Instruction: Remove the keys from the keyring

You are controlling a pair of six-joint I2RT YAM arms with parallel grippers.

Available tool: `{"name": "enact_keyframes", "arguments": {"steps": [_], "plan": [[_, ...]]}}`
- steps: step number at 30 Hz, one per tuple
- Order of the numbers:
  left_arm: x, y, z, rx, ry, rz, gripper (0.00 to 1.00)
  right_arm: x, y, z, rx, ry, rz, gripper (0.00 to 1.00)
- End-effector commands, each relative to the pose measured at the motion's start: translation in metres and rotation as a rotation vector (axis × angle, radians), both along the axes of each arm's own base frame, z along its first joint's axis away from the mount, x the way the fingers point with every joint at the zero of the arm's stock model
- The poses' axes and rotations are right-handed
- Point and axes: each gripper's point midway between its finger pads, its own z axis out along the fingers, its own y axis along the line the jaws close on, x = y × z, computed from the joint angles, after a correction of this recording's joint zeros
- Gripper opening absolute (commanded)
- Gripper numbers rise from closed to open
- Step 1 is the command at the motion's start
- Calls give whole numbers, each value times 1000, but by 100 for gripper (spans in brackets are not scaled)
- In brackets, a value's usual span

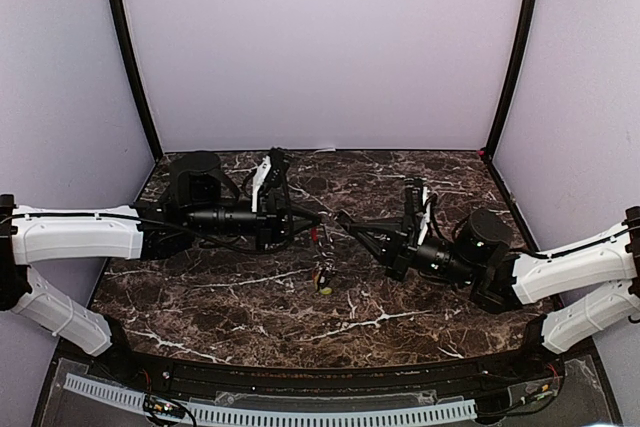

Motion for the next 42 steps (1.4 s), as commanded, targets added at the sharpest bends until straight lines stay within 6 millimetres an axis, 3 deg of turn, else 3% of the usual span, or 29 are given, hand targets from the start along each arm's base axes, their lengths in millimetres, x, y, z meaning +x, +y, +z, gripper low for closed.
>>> {"name": "enact_keyframes", "arguments": {"steps": [1, 27, 42], "plan": [[12, 4, -3, 22, -5, 45, 0, -9, -11, 56, 180, -95, 0, 0], [-3, -8, -12, 49, -2, -20, 0, -6, 24, 55, 102, -87, 75, 0], [5, -14, 7, -101, -76, 75, 0, -19, 28, 51, 32, -96, 118, 1]]}}
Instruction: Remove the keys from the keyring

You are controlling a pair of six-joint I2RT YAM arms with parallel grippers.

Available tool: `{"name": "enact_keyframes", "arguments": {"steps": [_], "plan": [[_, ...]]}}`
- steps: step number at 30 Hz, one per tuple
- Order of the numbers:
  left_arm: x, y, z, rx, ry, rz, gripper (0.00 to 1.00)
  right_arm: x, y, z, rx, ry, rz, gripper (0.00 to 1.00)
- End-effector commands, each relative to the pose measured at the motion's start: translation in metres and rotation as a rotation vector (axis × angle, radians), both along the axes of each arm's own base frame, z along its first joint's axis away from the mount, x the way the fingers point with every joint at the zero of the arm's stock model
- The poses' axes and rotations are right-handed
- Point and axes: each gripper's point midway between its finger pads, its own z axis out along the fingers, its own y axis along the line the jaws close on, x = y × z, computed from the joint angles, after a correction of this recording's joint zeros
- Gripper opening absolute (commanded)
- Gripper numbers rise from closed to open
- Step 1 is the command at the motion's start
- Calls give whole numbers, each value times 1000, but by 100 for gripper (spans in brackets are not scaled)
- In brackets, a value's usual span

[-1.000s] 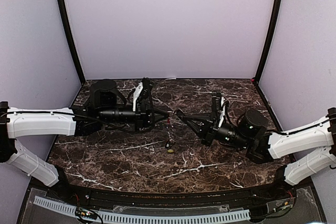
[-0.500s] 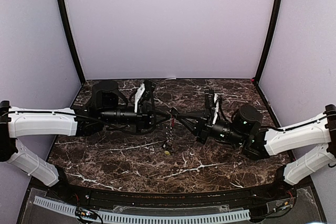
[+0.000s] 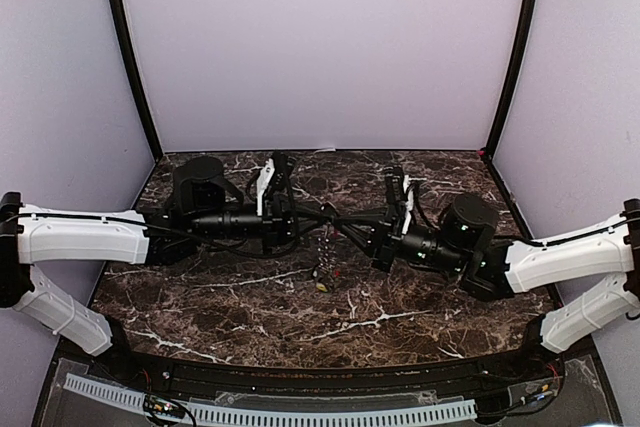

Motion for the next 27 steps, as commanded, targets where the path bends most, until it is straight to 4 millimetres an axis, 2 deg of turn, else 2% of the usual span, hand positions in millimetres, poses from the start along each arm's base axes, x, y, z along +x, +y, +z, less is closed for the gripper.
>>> {"name": "enact_keyframes", "arguments": {"steps": [1, 6, 13, 22, 27], "plan": [[6, -6, 10, -94, -55, 60, 0, -25, 6, 40, 71, -97, 83, 1], [-1, -13, 32, -190, -140, 67, 0, -32, 12, 38, 44, -107, 90, 10], [-12, -5, 47, -311, -155, 50, 0, -45, 17, 42, 56, -134, 113, 24], [-21, 5, 65, -399, -177, 36, 0, -61, 23, 41, 50, -158, 192, 55], [-25, 11, 79, -461, -193, 29, 0, -69, 15, 41, 50, -163, 214, 63]]}}
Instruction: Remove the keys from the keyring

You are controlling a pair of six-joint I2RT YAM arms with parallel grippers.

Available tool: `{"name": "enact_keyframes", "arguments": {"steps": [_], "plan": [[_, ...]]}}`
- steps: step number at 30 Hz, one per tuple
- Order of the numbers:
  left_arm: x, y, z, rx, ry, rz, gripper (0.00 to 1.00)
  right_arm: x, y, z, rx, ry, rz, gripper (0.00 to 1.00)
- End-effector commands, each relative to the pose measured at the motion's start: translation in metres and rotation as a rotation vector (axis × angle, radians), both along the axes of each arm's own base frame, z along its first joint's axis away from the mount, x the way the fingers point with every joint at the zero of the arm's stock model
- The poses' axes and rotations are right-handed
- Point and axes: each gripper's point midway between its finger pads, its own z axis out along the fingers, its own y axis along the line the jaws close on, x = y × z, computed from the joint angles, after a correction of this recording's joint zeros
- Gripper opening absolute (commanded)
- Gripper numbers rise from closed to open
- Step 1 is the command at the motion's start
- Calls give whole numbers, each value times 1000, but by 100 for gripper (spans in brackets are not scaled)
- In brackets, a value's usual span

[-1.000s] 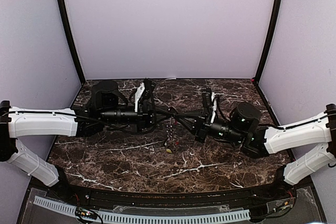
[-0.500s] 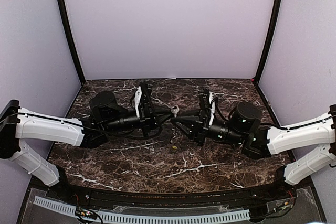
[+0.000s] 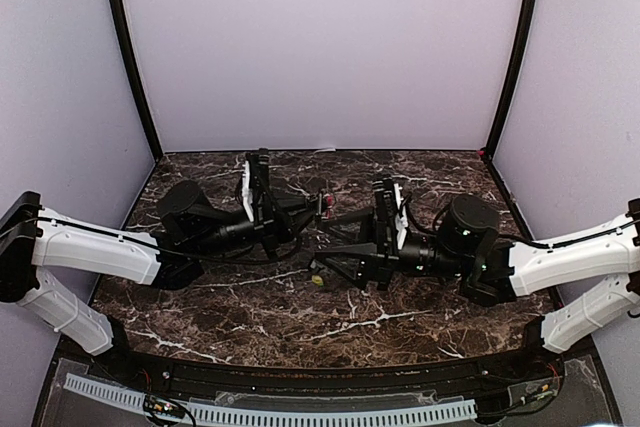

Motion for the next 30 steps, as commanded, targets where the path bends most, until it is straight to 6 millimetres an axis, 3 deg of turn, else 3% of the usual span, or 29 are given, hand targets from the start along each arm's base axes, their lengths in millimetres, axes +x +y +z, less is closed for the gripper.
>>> {"name": "enact_keyframes", "arguments": {"steps": [1, 6, 13, 23, 30], "plan": [[-11, 13, 40, -148, -68, -11, 0, -16, -9, 17, 44, -34, 45, 64], [-13, 16, 50, -185, -82, -18, 0, -18, -30, 27, 74, -55, 5, 66], [-24, 14, 56, -196, -96, -83, 0, 16, -53, 28, 96, -13, -214, 68], [-48, 5, 48, -99, -70, -245, 0, 15, -49, 46, 42, -59, -39, 49], [-57, 2, 41, -60, -41, -312, 0, 12, -40, 47, -26, -78, 52, 45]]}}
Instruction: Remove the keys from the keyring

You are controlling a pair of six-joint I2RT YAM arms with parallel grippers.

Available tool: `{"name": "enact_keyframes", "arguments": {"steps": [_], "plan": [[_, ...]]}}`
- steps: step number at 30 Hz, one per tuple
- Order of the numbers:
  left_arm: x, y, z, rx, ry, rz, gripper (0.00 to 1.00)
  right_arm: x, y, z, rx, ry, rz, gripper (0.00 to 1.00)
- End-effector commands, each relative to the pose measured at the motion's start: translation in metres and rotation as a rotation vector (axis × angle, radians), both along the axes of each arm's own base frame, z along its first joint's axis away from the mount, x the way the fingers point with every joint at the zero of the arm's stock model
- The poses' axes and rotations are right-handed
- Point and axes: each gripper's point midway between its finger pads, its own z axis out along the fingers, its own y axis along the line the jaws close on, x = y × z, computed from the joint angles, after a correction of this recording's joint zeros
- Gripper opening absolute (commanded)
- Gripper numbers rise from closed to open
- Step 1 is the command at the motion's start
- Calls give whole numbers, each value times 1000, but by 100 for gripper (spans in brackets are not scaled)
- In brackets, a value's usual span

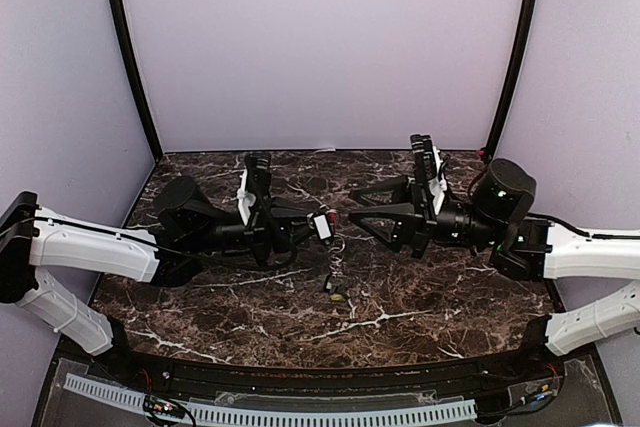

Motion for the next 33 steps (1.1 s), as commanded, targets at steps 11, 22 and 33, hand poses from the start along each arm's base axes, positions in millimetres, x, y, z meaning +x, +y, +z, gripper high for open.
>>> {"name": "enact_keyframes", "arguments": {"steps": [11, 22, 33], "plan": [[-20, 3, 22, -23, -19, -105, 0, -10, 20, -14, -89, 32, 179, 24], [-21, 1, 18, -12, -16, -120, 0, -11, 23, -17, -79, 28, 196, 0], [-15, 3, 4, 17, 13, -82, 31, 5, 6, -23, -54, -10, 35, 0]]}}
